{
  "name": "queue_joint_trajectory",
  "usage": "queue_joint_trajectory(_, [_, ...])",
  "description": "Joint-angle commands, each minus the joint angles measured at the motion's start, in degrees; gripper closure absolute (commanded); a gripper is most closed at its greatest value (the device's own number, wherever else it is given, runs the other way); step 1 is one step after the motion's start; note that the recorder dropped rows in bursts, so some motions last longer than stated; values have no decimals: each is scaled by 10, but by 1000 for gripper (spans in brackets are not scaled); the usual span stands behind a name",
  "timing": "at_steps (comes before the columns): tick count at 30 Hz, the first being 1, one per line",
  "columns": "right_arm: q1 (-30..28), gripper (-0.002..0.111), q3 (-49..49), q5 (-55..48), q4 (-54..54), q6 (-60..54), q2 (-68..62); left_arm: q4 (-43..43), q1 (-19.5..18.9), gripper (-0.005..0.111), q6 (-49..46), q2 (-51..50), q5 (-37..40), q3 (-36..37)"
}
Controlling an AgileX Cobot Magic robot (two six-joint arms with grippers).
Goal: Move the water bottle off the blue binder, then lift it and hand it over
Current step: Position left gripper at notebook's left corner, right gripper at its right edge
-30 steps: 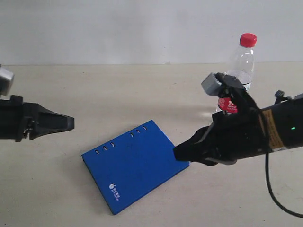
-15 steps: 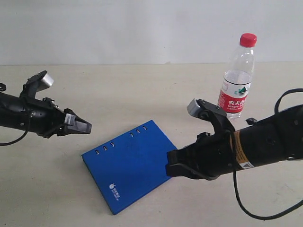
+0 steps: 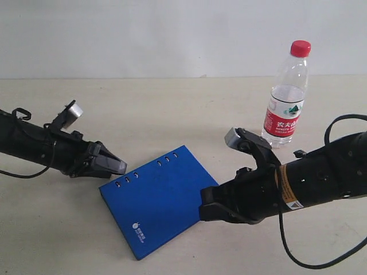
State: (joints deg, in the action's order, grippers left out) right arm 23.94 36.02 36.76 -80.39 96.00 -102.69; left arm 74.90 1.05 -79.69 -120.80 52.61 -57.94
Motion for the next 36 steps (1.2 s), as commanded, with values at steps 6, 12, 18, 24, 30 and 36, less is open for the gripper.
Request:
queue_joint_trajectory(6, [0,108,0,-13,27,-14,0,-37,3,47,30,-56,47,-21])
queue_joint_trajectory(12, [0,108,0,0,69,-26,-24,-66,3,47,30,-58,55,-21])
queue_joint_trajectory(18, [0,108,0,47,78,-75,-52,-75,3,47,30,-58,59,-21])
queue_joint_trajectory(24, [0,108,0,47,60,2,-50,-103,3,47,56,-58,59,-37])
queue_joint_trajectory(30, [0,108,0,15,34,23,-52,-117,3,47,68,-58,76,-69])
queue_joint_trajectory(36, [0,108,0,41,39,22,-74,-120,3,47,68,-58,76,-74])
